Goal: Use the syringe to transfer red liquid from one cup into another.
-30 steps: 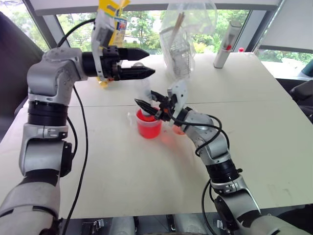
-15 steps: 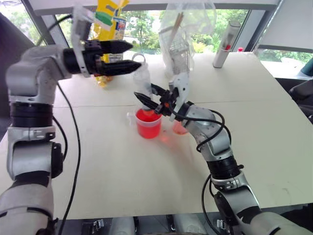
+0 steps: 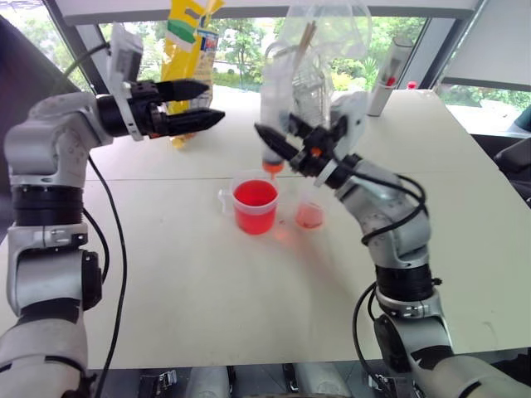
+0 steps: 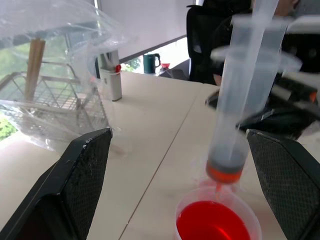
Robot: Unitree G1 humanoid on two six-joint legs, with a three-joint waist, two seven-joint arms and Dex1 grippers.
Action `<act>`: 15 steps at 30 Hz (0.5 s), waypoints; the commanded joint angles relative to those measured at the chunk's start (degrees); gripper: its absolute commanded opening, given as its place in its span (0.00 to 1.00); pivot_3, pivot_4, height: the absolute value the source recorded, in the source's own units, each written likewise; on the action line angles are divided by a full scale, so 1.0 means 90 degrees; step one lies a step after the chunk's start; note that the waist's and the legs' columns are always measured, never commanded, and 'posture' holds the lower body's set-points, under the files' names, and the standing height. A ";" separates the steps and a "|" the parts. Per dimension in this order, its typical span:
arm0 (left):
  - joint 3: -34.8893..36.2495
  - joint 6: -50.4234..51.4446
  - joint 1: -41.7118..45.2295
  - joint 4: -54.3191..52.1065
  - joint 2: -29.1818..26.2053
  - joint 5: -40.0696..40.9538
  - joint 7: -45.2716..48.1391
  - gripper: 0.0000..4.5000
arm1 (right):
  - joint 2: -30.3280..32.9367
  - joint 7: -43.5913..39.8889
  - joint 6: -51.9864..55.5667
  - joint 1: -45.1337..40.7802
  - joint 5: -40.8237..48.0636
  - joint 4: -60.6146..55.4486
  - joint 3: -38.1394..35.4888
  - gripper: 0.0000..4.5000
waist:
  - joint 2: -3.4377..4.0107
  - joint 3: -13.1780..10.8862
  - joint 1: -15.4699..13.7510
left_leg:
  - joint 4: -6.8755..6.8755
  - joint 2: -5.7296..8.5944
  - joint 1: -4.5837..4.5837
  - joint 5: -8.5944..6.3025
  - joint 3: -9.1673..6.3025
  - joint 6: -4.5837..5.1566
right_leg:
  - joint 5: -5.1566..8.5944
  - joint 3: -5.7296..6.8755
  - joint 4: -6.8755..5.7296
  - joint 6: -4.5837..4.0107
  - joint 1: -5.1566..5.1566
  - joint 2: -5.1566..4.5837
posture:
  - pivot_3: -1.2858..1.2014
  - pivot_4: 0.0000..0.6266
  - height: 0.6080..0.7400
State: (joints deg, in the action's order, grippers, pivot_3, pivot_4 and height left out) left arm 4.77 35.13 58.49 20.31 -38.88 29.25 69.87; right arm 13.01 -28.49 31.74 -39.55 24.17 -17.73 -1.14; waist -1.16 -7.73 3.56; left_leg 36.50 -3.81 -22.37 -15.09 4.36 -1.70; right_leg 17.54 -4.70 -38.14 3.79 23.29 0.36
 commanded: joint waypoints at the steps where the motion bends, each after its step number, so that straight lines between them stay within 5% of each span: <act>1: -0.0093 -0.0233 0.0137 0.0035 0.0142 -0.0055 0.0113 0.98 | 0.0334 0.0328 0.0541 -0.0190 0.0541 -0.0790 -0.0657 0.32 | 0.0000 0.0000 -0.0023 | -0.0001 0.0000 0.0000 0.0000 0.0001 0.0000 | 0.0000 0.0000 0.0001 0.0000 0.0000 0.0000 | 0.52 0.24 0.99; 6: -0.0253 -0.0394 0.0332 0.0223 0.0502 -0.0101 0.0241 0.98 | 0.0741 0.0529 0.0964 0.0199 0.0938 -0.1084 -0.1149 0.32 | -0.0001 0.0001 -0.0054 | -0.0002 0.0001 0.0000 0.0000 0.0003 0.0001 | 0.0000 -0.0002 0.0003 0.0000 0.0000 0.0002 | 0.52 0.24 0.99; 15: -0.0194 -0.0138 0.1402 0.0688 0.1242 0.0218 0.0432 0.98 | 0.0622 0.0385 0.0032 0.1418 0.0416 -0.0597 -0.0627 0.32 | 0.0000 -0.0001 -0.0108 | -0.0002 0.0006 -0.0005 -0.0001 0.0008 0.0001 | 0.0000 -0.0005 0.0006 0.0000 0.0003 0.0013 | 0.52 0.24 0.99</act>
State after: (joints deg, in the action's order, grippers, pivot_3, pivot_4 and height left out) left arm 1.48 33.53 68.99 27.06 -27.76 29.59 73.07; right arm 18.86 -24.70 34.88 -26.22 28.75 -22.02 -6.88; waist -1.16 -7.73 2.59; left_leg 36.47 -3.75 -22.41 -15.10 4.43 -1.69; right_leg 17.55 -4.74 -38.08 3.79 23.32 0.48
